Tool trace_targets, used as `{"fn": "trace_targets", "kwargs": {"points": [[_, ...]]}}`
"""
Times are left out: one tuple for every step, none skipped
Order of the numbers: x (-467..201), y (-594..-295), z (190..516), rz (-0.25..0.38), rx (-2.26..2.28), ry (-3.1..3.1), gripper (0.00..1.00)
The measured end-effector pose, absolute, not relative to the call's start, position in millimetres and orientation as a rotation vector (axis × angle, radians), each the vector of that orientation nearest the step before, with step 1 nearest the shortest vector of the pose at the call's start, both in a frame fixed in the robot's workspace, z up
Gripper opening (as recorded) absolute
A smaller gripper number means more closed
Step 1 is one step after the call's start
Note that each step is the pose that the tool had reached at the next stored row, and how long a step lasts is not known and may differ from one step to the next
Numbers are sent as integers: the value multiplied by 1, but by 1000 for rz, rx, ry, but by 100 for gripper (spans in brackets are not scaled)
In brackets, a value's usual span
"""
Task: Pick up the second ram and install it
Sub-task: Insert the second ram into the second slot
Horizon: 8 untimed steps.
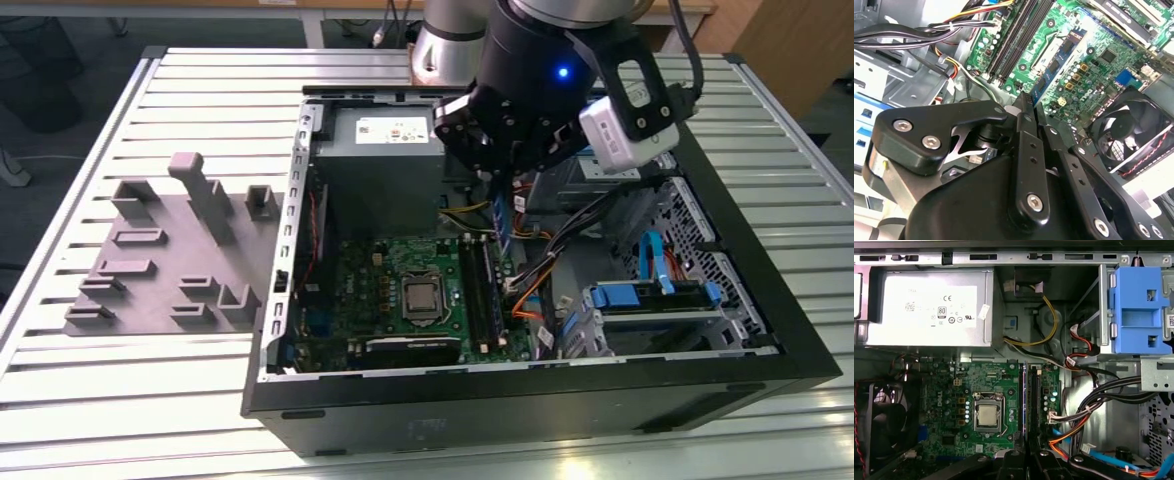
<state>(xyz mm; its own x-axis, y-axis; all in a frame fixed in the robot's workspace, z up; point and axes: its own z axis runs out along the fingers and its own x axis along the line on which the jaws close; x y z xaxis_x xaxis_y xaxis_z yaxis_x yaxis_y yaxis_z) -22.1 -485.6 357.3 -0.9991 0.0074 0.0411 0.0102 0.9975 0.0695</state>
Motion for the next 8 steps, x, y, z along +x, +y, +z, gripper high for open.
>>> {"fn": "trace_targets", "kwargs": {"points": [[-22, -486, 356, -108, -14, -3099, 14], [-22, -486, 354, -108, -14, -3099, 14], [-22, -486, 352, -108, -14, -3099, 14], [-22, -486, 351, -108, -14, -3099, 14], [-22, -486, 350, -108, -14, -3099, 14], [-22, -486, 350, -108, -14, -3099, 14], [-22, -486, 350, -108, -14, -3099, 14], [-22, -486, 350, -108, -14, -3099, 14]]}}
